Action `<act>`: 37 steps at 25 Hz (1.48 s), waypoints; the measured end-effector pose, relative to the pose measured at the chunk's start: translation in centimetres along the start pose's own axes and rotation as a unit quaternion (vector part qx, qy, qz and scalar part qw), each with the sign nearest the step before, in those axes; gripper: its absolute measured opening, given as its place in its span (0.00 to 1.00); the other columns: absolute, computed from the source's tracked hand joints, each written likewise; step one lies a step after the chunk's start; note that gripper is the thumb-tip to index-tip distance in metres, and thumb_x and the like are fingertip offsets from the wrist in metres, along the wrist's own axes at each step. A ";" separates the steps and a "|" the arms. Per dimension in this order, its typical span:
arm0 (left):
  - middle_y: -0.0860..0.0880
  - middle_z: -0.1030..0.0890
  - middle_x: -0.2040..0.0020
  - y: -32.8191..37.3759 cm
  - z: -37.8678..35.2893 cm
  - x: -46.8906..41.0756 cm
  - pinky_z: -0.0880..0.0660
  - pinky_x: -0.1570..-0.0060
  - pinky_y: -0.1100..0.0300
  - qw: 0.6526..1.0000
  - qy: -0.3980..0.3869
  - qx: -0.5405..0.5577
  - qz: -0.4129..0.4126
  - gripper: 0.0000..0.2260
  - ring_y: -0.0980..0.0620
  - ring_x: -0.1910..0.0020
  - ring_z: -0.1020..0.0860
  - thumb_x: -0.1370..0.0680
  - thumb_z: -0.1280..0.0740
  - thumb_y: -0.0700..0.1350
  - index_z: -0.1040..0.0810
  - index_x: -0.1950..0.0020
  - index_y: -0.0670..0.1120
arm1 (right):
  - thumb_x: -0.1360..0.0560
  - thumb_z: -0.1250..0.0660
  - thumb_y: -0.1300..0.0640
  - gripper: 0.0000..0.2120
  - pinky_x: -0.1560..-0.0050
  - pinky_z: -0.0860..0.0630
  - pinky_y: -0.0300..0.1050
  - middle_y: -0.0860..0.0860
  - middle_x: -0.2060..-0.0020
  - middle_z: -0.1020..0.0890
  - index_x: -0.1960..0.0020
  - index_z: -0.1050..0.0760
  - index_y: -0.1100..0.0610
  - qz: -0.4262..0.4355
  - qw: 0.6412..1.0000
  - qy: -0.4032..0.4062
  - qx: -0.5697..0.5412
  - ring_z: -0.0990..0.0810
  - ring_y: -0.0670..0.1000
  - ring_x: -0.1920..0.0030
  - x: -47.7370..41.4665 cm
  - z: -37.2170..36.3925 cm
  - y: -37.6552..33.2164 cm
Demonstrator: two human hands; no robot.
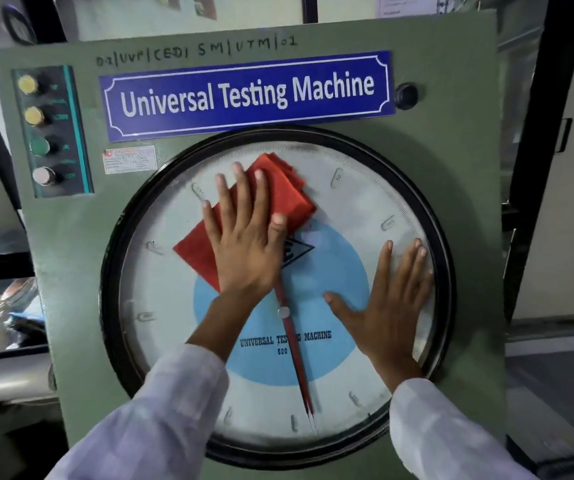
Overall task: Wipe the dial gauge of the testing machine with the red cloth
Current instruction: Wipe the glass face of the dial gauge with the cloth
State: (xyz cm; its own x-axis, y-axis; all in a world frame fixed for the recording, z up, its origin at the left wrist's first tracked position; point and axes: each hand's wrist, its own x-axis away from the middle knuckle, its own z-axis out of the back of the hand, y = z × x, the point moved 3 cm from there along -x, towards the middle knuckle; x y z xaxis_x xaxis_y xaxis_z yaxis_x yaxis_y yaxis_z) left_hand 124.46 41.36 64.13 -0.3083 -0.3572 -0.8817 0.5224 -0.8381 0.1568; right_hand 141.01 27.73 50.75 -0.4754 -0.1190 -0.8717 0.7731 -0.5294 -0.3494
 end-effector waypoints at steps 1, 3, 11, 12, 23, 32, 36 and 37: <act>0.48 0.51 0.13 2.0 -1.0 0.1 0.58 0.18 0.38 0.999 0.006 -0.033 -0.036 0.31 0.44 0.14 0.58 0.14 0.59 0.63 0.48 0.14 0.52 | 0.27 0.45 0.17 0.60 0.16 0.49 0.71 0.69 0.15 0.48 0.13 0.48 0.61 -0.003 1.000 0.003 -0.002 0.51 0.67 0.13 0.0 0.0 0.1; 0.47 0.48 0.13 5.5 -3.1 0.6 0.54 0.18 0.39 0.991 0.007 -0.074 -0.108 0.28 0.43 0.14 0.52 0.13 0.51 0.58 0.46 0.14 0.51 | 0.27 0.45 0.16 0.61 0.17 0.48 0.72 0.68 0.15 0.46 0.14 0.46 0.62 -0.003 1.000 0.009 -0.009 0.49 0.68 0.14 0.1 0.0 0.2; 0.47 0.47 0.13 3.7 -2.9 0.2 0.51 0.18 0.39 0.986 0.017 -0.089 -0.137 0.27 0.46 0.14 0.49 0.12 0.48 0.56 0.46 0.14 0.50 | 0.27 0.45 0.17 0.58 0.17 0.48 0.72 0.63 0.14 0.44 0.14 0.44 0.60 0.006 1.000 0.010 -0.015 0.47 0.67 0.14 0.0 0.6 0.4; 0.47 0.47 0.13 1.9 -2.0 0.1 0.51 0.18 0.39 0.991 0.034 -0.094 -0.088 0.28 0.45 0.15 0.49 0.13 0.49 0.56 0.46 0.14 0.49 | 0.27 0.45 0.17 0.58 0.16 0.48 0.71 0.63 0.14 0.44 0.14 0.44 0.59 0.013 1.000 0.011 -0.018 0.47 0.66 0.14 0.0 0.6 0.7; 0.45 0.47 0.13 3.8 -2.4 -0.5 0.51 0.18 0.38 0.994 0.044 -0.092 -0.043 0.28 0.42 0.15 0.50 0.13 0.47 0.55 0.47 0.14 0.50 | 0.29 0.40 0.17 0.60 0.15 0.50 0.69 0.62 0.14 0.44 0.13 0.45 0.59 0.013 1.000 0.018 -0.010 0.47 0.65 0.13 0.3 -0.1 1.2; 0.46 0.47 0.13 2.4 -2.1 -0.3 0.50 0.17 0.40 0.981 0.018 -0.126 -0.145 0.28 0.46 0.15 0.49 0.13 0.49 0.55 0.47 0.14 0.49 | 0.28 0.42 0.17 0.58 0.15 0.50 0.67 0.59 0.13 0.47 0.13 0.47 0.56 0.015 1.000 0.012 0.000 0.49 0.63 0.13 0.3 0.0 1.4; 0.43 0.50 0.13 -4.6 1.6 0.1 0.53 0.18 0.37 0.984 0.093 -0.079 0.130 0.28 0.43 0.14 0.52 0.13 0.51 0.54 0.51 0.14 0.47 | 0.27 0.43 0.17 0.57 0.15 0.50 0.67 0.59 0.13 0.47 0.13 0.48 0.56 0.012 1.000 0.010 -0.003 0.50 0.62 0.13 0.5 0.2 1.2; 0.43 0.51 0.13 -4.5 1.6 0.1 0.53 0.18 0.37 0.980 0.103 -0.068 0.158 0.28 0.43 0.14 0.53 0.13 0.51 0.54 0.50 0.14 0.47 | 0.27 0.43 0.18 0.57 0.14 0.50 0.67 0.59 0.13 0.47 0.13 0.49 0.56 -0.001 1.000 0.010 -0.006 0.51 0.62 0.13 0.9 0.2 0.9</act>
State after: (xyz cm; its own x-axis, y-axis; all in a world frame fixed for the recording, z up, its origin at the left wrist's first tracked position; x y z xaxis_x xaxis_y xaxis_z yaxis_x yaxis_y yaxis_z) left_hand 120.82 44.50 64.05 0.0449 -0.4881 -0.8716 0.6709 -0.6317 0.3884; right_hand 141.25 26.96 49.72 -0.4690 -0.1003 -0.8775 0.7769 -0.5195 -0.3558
